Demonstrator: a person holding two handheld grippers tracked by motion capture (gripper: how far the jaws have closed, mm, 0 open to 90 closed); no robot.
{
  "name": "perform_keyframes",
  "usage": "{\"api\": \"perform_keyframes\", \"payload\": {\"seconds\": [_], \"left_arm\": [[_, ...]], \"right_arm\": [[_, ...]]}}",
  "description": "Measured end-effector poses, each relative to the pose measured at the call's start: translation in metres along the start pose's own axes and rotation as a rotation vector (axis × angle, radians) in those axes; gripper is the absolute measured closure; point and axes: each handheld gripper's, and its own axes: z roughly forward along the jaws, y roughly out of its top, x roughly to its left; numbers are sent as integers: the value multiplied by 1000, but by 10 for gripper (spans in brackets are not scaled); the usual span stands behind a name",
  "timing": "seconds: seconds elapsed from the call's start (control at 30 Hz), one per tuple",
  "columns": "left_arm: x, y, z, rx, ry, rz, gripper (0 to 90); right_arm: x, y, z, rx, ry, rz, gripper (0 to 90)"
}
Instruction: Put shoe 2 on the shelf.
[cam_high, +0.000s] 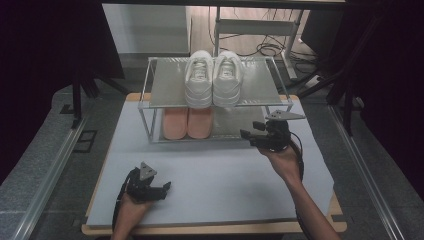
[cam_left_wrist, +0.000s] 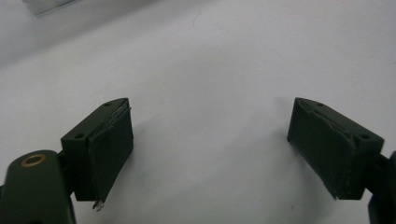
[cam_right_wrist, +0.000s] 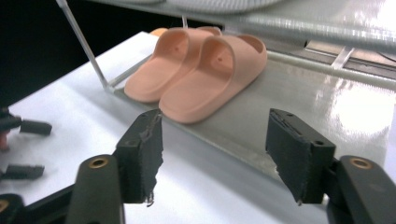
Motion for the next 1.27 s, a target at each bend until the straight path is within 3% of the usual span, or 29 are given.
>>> {"api": "perform_keyframes", "payload": {"seconds": [0.2, 0.53, 0.93, 1.0, 1.07, 1.27], "left_arm": [[0, 0, 0, 0, -2, -3, 145], [0, 0, 0, 1, -2, -10, 143], [3, 1, 1, 15, -9, -36, 121], [2, 1, 1, 12, -10, -25, 132], [1, 0, 0, 8, -13, -14, 154], [-1, 0, 0, 6, 1, -10, 167]], "right_arm": [[1, -21, -6, 21, -39, -41, 309], [-2, -60, -6, 58, -17, -46, 189], [-1, -126, 24, 213, -38, -110, 120], [-1, -129, 26, 218, -40, -116, 113], [1, -138, 33, 261, -50, -132, 98], [-1, -138, 33, 264, -49, -118, 92]]}}
